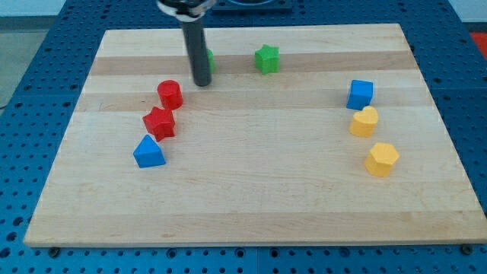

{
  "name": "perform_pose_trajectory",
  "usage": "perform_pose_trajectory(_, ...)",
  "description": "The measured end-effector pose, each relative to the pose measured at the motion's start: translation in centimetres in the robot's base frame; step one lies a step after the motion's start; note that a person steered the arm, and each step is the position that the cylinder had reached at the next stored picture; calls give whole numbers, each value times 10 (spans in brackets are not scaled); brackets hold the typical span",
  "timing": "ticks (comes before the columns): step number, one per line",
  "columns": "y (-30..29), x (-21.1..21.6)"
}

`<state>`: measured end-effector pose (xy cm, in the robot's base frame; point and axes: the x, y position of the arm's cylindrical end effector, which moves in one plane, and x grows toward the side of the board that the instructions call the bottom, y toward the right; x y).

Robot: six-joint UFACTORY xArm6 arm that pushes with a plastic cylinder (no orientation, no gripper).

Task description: Move the green star below the green circle

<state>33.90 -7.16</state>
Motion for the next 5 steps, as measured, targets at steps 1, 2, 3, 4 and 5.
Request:
perform_pose_trajectory(1, 57, 0)
perform_pose_trajectory(2, 109, 0)
perform_pose_trajectory(3, 168, -1)
perform_pose_trajectory(4, 178, -17)
perform_pose_trajectory(5, 147, 14)
